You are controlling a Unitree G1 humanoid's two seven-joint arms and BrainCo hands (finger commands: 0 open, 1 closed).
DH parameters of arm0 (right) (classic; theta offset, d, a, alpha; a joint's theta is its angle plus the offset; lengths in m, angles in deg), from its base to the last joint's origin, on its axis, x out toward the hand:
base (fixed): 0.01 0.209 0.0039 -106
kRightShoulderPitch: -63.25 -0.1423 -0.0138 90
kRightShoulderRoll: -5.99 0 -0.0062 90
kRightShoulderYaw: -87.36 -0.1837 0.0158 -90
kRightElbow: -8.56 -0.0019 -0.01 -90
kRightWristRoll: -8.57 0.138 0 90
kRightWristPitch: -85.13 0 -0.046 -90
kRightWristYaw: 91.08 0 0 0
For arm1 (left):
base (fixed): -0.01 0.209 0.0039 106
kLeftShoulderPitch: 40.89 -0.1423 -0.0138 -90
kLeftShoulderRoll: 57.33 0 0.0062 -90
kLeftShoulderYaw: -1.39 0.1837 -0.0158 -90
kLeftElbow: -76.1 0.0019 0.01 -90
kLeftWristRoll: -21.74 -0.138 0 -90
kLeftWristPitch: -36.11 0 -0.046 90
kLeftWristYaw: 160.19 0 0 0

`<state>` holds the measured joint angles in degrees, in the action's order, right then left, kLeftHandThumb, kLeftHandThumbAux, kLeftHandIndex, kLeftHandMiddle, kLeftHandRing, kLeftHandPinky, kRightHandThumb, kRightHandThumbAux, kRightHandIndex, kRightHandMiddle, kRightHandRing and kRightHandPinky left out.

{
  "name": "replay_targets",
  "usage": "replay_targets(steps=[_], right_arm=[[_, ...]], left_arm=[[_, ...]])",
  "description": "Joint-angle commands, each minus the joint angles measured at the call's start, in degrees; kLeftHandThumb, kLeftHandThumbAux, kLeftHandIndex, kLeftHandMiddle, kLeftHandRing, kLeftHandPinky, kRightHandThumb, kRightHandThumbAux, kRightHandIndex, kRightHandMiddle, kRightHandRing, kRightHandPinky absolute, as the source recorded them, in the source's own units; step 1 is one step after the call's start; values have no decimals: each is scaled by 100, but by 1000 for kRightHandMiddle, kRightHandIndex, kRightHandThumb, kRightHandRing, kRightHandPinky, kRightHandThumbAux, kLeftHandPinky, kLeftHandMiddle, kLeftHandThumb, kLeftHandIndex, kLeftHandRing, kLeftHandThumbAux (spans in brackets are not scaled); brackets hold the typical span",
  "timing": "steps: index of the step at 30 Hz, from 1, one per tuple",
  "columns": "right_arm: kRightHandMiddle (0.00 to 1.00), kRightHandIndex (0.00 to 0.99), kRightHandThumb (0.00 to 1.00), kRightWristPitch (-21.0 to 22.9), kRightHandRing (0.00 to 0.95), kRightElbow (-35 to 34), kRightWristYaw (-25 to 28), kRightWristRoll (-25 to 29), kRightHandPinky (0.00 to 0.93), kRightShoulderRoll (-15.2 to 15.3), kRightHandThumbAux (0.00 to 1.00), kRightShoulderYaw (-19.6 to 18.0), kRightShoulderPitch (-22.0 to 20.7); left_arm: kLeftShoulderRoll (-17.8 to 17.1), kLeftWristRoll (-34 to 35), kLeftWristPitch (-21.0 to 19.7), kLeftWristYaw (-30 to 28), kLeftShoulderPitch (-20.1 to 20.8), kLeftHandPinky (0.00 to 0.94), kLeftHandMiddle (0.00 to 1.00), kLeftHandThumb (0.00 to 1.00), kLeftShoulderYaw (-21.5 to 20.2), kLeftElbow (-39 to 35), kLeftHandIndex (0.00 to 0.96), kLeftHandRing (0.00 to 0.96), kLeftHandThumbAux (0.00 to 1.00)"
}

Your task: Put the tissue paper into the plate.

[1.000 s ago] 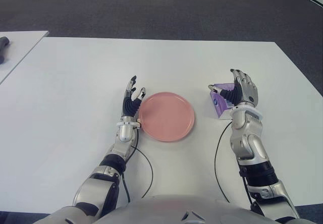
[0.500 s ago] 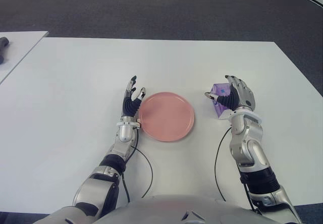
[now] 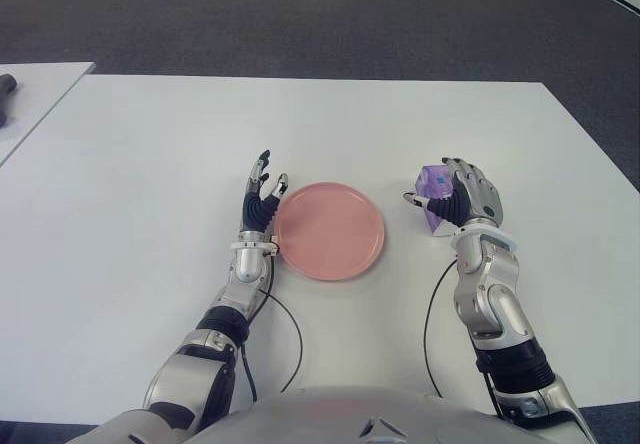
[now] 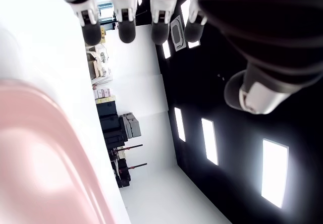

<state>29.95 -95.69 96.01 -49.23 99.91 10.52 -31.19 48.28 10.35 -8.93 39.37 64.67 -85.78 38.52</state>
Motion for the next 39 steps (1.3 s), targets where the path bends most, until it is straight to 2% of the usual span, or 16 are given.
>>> replay_targets(steps=[1,22,39], right_arm=[[0,0,59,25,0,-13,65,-67,0,-20,420,34,62],[0,0,59,22,0,-17,26,-102,0,-62,420,60,112],[0,0,59,39,0,-59,45,-190,0,-131,420,86,142]], left_arm=[[32,17,50,-71,-511,0,0,0,-2,340,0,0,459],[2,13,261,-80,-507,0,0,0,-2,453,0,0,463],[-31,115,256,-254,-548,0,0,2,-54,427,0,0,456]])
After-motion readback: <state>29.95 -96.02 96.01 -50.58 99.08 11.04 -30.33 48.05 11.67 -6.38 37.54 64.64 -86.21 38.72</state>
